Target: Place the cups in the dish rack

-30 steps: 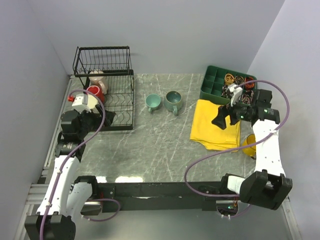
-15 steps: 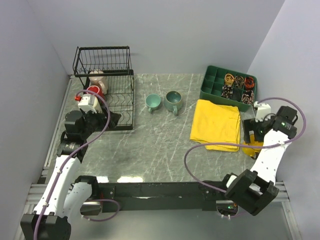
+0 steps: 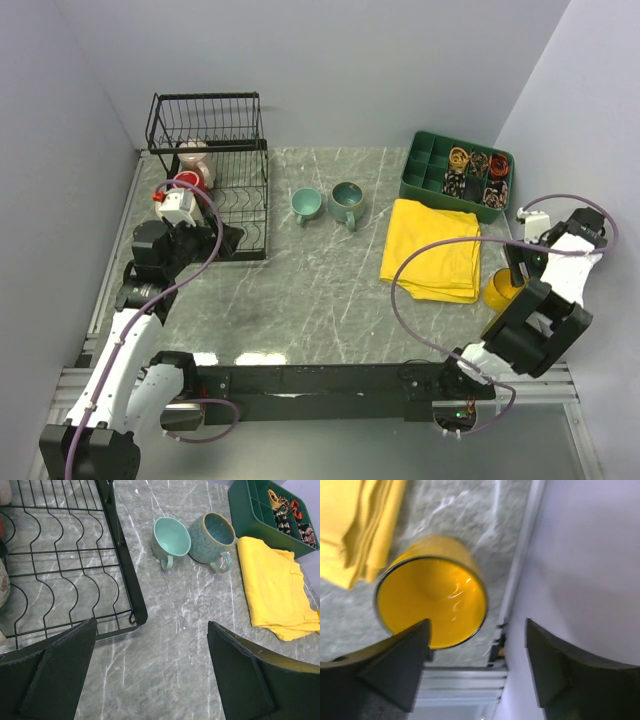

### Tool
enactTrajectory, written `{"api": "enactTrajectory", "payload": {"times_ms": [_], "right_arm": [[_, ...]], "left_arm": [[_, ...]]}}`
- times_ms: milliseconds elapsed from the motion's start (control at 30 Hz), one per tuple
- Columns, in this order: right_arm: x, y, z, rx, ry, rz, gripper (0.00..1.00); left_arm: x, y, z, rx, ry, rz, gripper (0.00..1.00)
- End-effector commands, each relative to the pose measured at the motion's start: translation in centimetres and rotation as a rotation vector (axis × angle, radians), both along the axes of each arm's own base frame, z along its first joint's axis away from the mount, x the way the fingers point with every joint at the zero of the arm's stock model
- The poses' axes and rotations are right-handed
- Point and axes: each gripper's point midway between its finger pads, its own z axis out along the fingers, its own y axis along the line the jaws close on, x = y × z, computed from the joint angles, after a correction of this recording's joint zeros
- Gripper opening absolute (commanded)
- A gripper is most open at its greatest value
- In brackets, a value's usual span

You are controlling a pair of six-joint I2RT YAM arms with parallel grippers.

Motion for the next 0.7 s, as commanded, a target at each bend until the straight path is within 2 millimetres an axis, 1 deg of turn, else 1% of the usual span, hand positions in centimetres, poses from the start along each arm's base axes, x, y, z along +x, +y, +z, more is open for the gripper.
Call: {"api": "enactTrajectory", "payload": {"times_ms": [0, 33, 67, 133, 167, 200, 333, 367, 467, 500, 667], "right_arm": [[2.2, -2.2, 1.0, -0.072, -0.037, 0.084, 0.76], [2.5, -2.0, 0.3, -0.052, -0.031, 0.103, 0.73], [2.6, -2.0, 0.0, -0.050, -0.023, 0.134, 0.67], [2.7, -1.8, -1.1, -0.027, -0.002, 0.167, 0.63], [2.7, -1.7, -1.5, -0.021, 0.009, 0.194, 0.57], [2.8, -1.6, -2.2, -0.002, 0.023, 0.209, 0.55], [3.2, -1.2, -3.3, 0.012, 0.036, 0.292, 0.51], [3.6, -1.1, -3.4, 0.008, 0.031, 0.308, 0.50], [4.1, -0.9, -4.2, 0.017, 0.045, 0.341, 0.48], [4.2, -0.8, -4.8, 0.031, 0.056, 0.341, 0.48], [4.8, -0.8, -5.7, 0.065, 0.073, 0.345, 0.37]], "left_arm": [[0.4, -0.1, 1.3, 0.015, -0.042, -0.007, 0.96], [0.5, -0.1, 1.3, 0.015, -0.042, -0.007, 0.96], [0.4, -0.1, 1.2, 0.016, -0.039, -0.011, 0.96], [0.5, -0.1, 1.1, 0.016, -0.036, -0.009, 0.96], [0.5, -0.1, 1.2, 0.017, -0.040, -0.011, 0.96], [0.5, -0.1, 1.1, 0.017, -0.038, -0.012, 0.96], [0.5, -0.2, 1.2, 0.016, -0.040, -0.015, 0.97], [0.5, -0.2, 1.2, 0.015, -0.040, -0.018, 0.96], [0.5, -0.2, 1.1, 0.015, -0.037, -0.018, 0.96], [0.5, -0.3, 1.1, 0.015, -0.038, -0.020, 0.96], [0.5, -0.2, 1.1, 0.018, -0.040, -0.018, 0.96]]}}
